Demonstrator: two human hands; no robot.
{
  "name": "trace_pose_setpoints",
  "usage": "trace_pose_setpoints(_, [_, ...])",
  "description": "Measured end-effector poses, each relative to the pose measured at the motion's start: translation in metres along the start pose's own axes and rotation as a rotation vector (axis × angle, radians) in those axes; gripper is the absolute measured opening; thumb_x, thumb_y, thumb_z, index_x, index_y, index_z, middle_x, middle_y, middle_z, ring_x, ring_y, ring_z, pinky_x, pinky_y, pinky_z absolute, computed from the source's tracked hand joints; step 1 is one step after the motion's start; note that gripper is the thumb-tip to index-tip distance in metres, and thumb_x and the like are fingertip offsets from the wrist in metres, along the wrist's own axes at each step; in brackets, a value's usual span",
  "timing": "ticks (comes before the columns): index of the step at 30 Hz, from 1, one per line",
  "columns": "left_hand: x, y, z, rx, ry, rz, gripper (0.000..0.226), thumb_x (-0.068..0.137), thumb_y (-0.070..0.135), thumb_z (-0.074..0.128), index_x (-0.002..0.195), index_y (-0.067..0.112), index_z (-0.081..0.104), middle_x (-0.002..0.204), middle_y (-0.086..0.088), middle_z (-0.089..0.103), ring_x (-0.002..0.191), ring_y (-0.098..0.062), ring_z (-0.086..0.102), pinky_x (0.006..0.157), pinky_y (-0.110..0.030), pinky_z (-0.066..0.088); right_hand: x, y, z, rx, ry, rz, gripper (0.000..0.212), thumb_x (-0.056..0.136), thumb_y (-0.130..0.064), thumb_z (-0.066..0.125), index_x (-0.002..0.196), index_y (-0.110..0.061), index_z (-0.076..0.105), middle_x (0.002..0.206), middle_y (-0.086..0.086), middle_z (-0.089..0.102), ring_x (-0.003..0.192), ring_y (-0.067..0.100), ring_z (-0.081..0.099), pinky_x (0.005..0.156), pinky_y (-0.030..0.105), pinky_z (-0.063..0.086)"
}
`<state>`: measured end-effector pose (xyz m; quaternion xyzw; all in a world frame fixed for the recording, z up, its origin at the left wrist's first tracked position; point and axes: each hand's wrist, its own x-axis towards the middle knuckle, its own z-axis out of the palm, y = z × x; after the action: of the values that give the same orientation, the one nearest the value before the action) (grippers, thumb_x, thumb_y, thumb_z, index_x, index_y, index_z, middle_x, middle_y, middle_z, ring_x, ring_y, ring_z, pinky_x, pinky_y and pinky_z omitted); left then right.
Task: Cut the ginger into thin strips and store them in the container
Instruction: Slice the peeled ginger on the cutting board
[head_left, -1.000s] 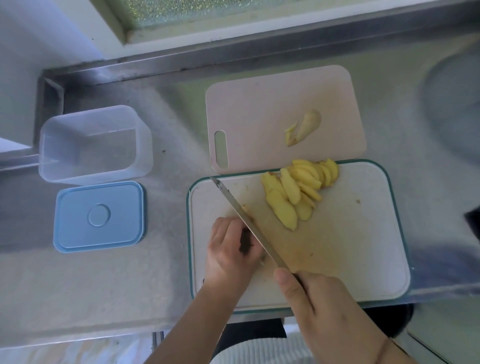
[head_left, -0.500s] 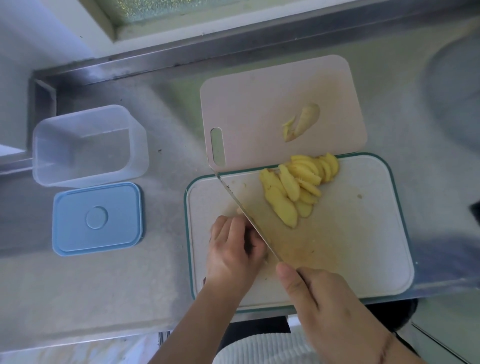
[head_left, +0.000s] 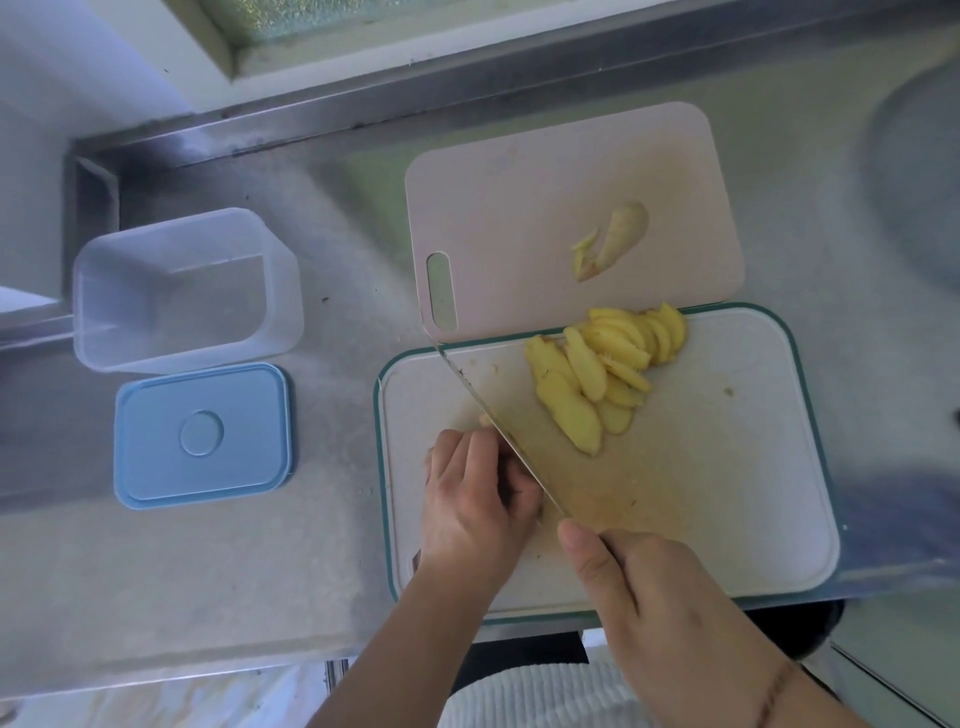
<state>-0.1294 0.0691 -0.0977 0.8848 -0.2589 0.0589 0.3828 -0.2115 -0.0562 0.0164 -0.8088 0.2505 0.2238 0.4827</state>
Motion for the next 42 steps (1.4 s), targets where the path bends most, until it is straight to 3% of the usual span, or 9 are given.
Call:
trace_pose_setpoints(12, [0.001, -0.002, 0.000, 0.012, -0.014, 0.006, 0.017, 0.085, 0.008, 0.048, 0.069, 0.008, 0.052, 0.070, 0.011, 0.034, 0.071, -0.012, 0.033, 0.064, -0.031, 0.039, 0.017, -0.008, -0.003, 0.030, -0.069, 0.063, 0.058, 0.076, -0.071, 0.019, 0.052, -0.019, 0.030, 0.037, -0.008, 0.033, 0.043, 0.010, 0.032, 0.048, 0.019, 0.034])
trace_pose_setpoints(16, [0.000, -0.003, 0.001, 0.020, 0.005, 0.017, 0.037, 0.101, 0.019, 0.038, 0.069, 0.008, 0.052, 0.072, 0.013, 0.034, 0.069, -0.013, 0.035, 0.062, -0.032, 0.040, 0.032, -0.017, 0.003, 0.042, -0.052, 0.029, 0.065, 0.075, -0.074, 0.017, 0.051, -0.015, 0.032, 0.036, -0.005, 0.032, 0.039, 0.010, 0.033, 0.045, 0.020, 0.031])
trace_pose_setpoints(20, [0.002, -0.002, -0.002, 0.032, 0.013, 0.033, 0.016, 0.084, 0.008, 0.050, 0.069, 0.010, 0.049, 0.074, 0.015, 0.031, 0.071, -0.012, 0.034, 0.064, -0.030, 0.038, 0.007, 0.003, 0.008, 0.016, 0.014, 0.045, 0.082, 0.072, -0.085, 0.013, 0.057, -0.011, 0.047, 0.050, 0.004, 0.044, 0.049, 0.013, 0.044, 0.058, 0.022, 0.047])
trace_pose_setpoints(22, [0.003, -0.002, -0.001, 0.016, 0.006, 0.038, 0.014, 0.081, 0.007, 0.051, 0.068, 0.009, 0.050, 0.075, 0.015, 0.030, 0.071, -0.012, 0.033, 0.062, -0.033, 0.040, -0.010, 0.017, 0.006, -0.068, 0.113, 0.041, 0.092, 0.069, -0.092, 0.010, 0.061, -0.013, 0.057, 0.062, 0.008, 0.053, 0.049, 0.006, 0.050, 0.052, 0.012, 0.043])
trace_pose_setpoints(25, [0.002, -0.001, -0.001, 0.022, -0.001, 0.030, 0.014, 0.082, 0.006, 0.050, 0.069, 0.009, 0.050, 0.075, 0.015, 0.030, 0.072, -0.010, 0.031, 0.062, -0.035, 0.041, -0.009, 0.010, -0.001, 0.010, -0.064, 0.133, 0.073, 0.068, -0.078, 0.015, 0.058, -0.017, 0.054, 0.052, 0.000, 0.045, 0.047, 0.006, 0.039, 0.055, 0.020, 0.039])
trace_pose_setpoints(29, [-0.001, -0.004, 0.000, 0.033, -0.009, 0.017, 0.012, 0.085, 0.006, 0.057, 0.075, 0.012, 0.054, 0.066, 0.011, 0.041, 0.068, -0.014, 0.038, 0.063, -0.035, 0.041, 0.034, -0.014, -0.003, 0.013, -0.088, 0.003, 0.058, 0.089, -0.061, 0.025, 0.049, -0.026, 0.048, 0.041, -0.003, 0.031, 0.045, 0.010, 0.028, 0.048, 0.023, 0.028])
trace_pose_setpoints(32, [0.000, -0.005, 0.001, 0.034, -0.003, 0.026, 0.011, 0.086, 0.010, 0.055, 0.078, 0.016, 0.050, 0.064, 0.009, 0.043, 0.066, -0.017, 0.040, 0.061, -0.038, 0.042, 0.034, -0.013, 0.002, 0.052, -0.066, 0.016, 0.061, 0.083, -0.068, 0.022, 0.050, -0.017, 0.032, 0.041, -0.005, 0.031, 0.042, 0.009, 0.029, 0.046, 0.024, 0.030])
trace_pose_setpoints(38, [-0.002, -0.005, -0.001, 0.049, -0.041, -0.008, 0.018, 0.083, 0.008, 0.049, 0.072, 0.004, 0.062, 0.063, 0.001, 0.053, 0.067, -0.022, 0.047, 0.064, -0.044, 0.045, -0.012, 0.024, 0.005, 0.031, -0.050, 0.148, 0.081, 0.061, -0.095, 0.009, 0.055, -0.022, 0.042, 0.049, 0.002, 0.044, 0.049, 0.011, 0.046, 0.058, 0.019, 0.040])
trace_pose_setpoints(42, [0.000, -0.003, -0.001, 0.043, -0.003, 0.019, 0.022, 0.091, 0.011, 0.049, 0.071, 0.006, 0.057, 0.063, 0.004, 0.049, 0.067, -0.018, 0.041, 0.064, -0.036, 0.041, 0.035, -0.001, 0.008, 0.055, -0.067, 0.021, 0.057, 0.093, -0.058, 0.029, 0.048, -0.024, 0.039, 0.042, -0.004, 0.032, 0.045, 0.010, 0.031, 0.052, 0.031, 0.033])
